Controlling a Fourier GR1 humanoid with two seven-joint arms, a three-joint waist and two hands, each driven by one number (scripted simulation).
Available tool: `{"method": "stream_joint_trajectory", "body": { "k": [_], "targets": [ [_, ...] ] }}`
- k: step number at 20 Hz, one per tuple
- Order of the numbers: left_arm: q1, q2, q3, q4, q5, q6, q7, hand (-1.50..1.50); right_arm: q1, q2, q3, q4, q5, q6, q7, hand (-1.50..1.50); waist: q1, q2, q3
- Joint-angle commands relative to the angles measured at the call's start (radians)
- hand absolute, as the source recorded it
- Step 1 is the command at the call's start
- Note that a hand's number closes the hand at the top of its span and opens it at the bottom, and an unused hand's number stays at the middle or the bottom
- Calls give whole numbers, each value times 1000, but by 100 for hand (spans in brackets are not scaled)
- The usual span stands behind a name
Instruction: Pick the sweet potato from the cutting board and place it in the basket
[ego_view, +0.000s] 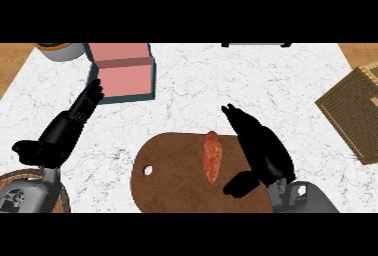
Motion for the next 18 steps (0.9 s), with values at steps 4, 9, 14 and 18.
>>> {"method": "stream_joint_trajectory", "body": {
  "k": [4,9,14,18],
  "targets": [
    [-10,1,74,-20,3,-69,32,0,48,74,-6,79,91,-56,-129,-150,1,0,0],
    [28,-66,36,-68,-58,-41,47,0,-28,158,-44,63,79,22,-77,-150,3,-1,0],
    [-20,-96,71,29,-103,-59,11,0,89,146,-8,-27,150,59,-60,-150,-3,-1,0],
    [-54,-111,85,42,-100,-74,24,0,4,196,-33,13,180,110,-18,-150,-2,0,0]
  ]
}}
